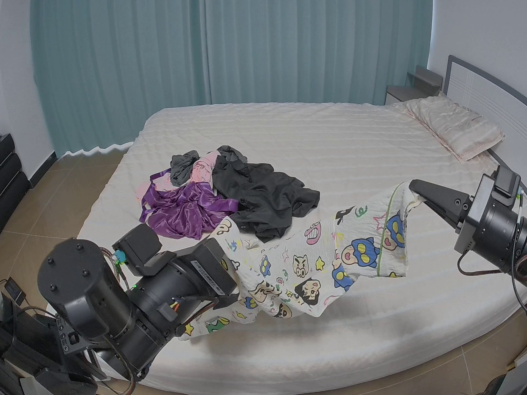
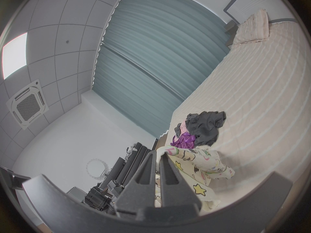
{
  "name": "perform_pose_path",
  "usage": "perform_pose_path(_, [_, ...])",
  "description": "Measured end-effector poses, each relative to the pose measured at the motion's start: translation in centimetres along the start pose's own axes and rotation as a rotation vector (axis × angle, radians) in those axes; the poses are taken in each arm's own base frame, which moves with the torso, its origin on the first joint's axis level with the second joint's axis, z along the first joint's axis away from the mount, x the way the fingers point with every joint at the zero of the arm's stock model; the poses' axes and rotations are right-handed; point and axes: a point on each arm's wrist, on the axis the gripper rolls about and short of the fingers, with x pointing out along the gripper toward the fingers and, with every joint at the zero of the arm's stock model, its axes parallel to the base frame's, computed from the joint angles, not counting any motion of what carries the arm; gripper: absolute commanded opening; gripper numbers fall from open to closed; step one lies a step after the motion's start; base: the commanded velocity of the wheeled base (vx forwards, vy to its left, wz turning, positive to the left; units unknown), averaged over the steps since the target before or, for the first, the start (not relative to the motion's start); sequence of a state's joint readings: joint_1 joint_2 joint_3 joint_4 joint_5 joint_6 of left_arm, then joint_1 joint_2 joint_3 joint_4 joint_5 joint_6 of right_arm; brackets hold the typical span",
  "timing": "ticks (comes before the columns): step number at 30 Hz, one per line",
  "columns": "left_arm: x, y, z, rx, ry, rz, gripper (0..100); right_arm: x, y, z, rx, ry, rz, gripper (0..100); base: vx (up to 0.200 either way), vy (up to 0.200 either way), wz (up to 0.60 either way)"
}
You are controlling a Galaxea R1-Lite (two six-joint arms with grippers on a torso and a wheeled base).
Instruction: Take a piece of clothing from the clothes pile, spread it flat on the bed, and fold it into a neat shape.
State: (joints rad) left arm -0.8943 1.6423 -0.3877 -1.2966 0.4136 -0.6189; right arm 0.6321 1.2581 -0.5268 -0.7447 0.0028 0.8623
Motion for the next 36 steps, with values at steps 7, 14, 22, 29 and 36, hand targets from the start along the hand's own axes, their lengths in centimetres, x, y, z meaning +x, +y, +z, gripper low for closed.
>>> perform_pose_path(7, [0.3,-0.4,0.3,0.022,-0.017,-0.011,0,-0.4,-0.2,0.6,-0.001,-0.034,-0.008,0,0.000,-0.200,0.00])
perform_pose_path(14, [0.5,-0.6,0.5,0.047,-0.027,-0.017,0,-0.7,-0.4,1.3,-0.004,-0.070,-0.020,0,0.000,-0.200,0.00])
perform_pose_path(22, [0.6,-0.8,0.6,0.055,-0.032,-0.024,0,-1.0,-0.5,1.9,-0.005,-0.103,-0.030,0,0.000,-0.200,0.00])
perform_pose_path(29, [0.8,-1.0,0.8,0.063,-0.041,-0.032,0,-1.5,-0.5,2.3,-0.006,-0.123,-0.028,0,0.000,-0.200,0.00])
perform_pose_path(36, [0.9,-1.1,0.7,0.063,-0.037,-0.036,0,-1.7,-0.5,2.4,-0.006,-0.128,-0.028,0,0.000,-0.200,0.00])
